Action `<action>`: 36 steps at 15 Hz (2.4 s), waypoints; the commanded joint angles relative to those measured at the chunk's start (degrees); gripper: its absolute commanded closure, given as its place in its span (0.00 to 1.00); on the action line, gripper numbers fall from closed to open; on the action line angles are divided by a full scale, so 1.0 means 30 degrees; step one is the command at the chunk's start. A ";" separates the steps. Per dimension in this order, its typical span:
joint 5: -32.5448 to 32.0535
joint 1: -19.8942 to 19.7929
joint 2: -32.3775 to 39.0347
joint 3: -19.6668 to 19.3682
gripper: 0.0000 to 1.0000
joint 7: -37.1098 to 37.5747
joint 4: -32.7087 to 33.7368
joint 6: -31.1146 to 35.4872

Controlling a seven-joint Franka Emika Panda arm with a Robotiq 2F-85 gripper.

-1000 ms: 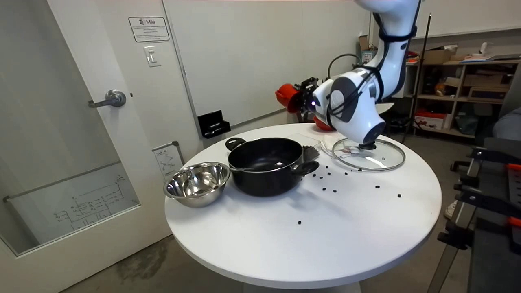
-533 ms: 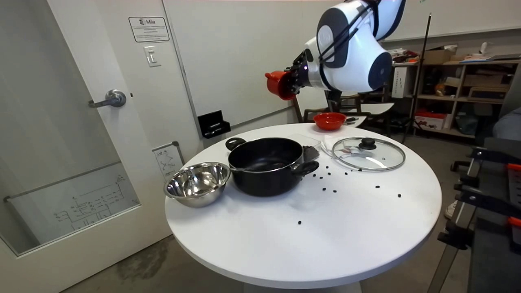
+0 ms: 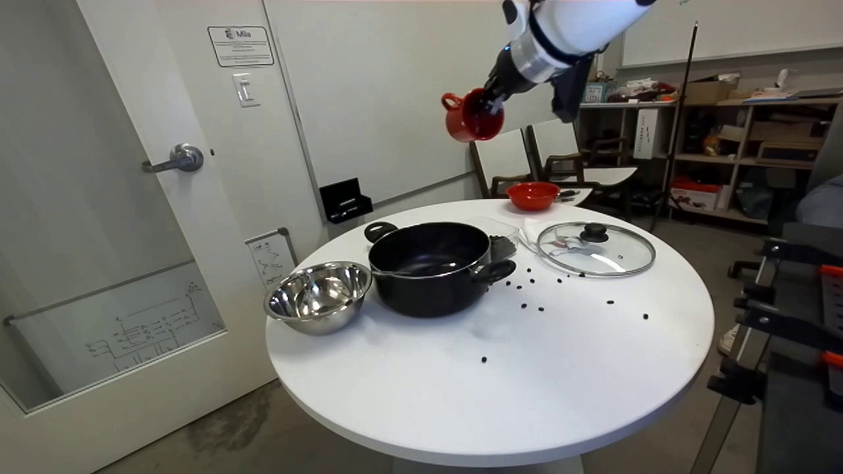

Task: Pour the contents in the red cup into the clear bowl

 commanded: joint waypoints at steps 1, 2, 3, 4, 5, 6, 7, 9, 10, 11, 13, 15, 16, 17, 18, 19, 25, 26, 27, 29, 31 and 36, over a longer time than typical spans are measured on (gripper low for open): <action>-0.0008 -0.1328 -0.2476 -0.2732 0.98 -0.3505 0.1018 0.5326; -0.0020 -0.2123 -0.3262 -0.3123 0.98 -0.4401 0.1550 0.6882; -0.0019 -0.3060 -0.3967 -0.3288 0.98 -0.5259 0.2155 0.8462; -0.0018 -0.4153 -0.4407 -0.3290 0.98 -0.5896 0.2739 1.0007; -0.0018 -0.5626 -0.4794 -0.2882 0.98 -0.6503 0.3384 1.1578; -0.0019 -0.7084 -0.4924 -0.2461 0.98 -0.6806 0.3932 1.3148; -0.0018 -0.8776 -0.5113 -0.1747 0.98 -0.7191 0.4515 1.4749; -0.0066 -1.1844 -0.7892 0.0932 0.98 -0.9192 0.2049 1.2827; -0.0058 -1.3361 -0.8293 0.2225 0.98 -0.9475 0.1432 1.2606; 0.0356 -1.4208 -0.8321 0.3182 0.98 -0.9758 0.0673 1.2491; 0.1832 -1.4984 -0.8426 0.4264 0.98 -1.0836 -0.0794 1.2407; 0.3351 -1.4832 -0.8567 0.4988 0.98 -1.1656 -0.2113 1.2342; 0.4212 -1.4730 -0.8798 0.5370 0.98 -1.2103 -0.2746 1.2297; 0.2937 -1.4711 -0.8034 0.4685 0.91 -1.0943 -0.1616 1.2271; 0.3493 -1.4626 -0.8035 0.5115 0.91 -1.1168 -0.2119 1.2193; 0.3743 -1.4540 -0.8035 0.5375 0.91 -1.1201 -0.2398 1.2124; 0.3777 -1.4408 -0.7415 0.5803 0.98 -0.9209 -0.4117 1.2121; 0.3630 -1.4357 -0.7027 0.5876 0.98 -0.8480 -0.4295 1.2122; 0.3284 -1.4213 -0.6027 0.5895 0.98 -0.7363 -0.4215 1.2094; 0.3101 -1.3850 -0.4637 0.6012 0.98 -0.5549 -0.4574 1.1901; 0.2746 -1.3559 -0.3319 0.6257 0.98 -0.3812 -0.4895 1.2164; 0.2112 -1.7938 -0.3164 1.2504 0.98 -0.2393 -0.7347 1.1995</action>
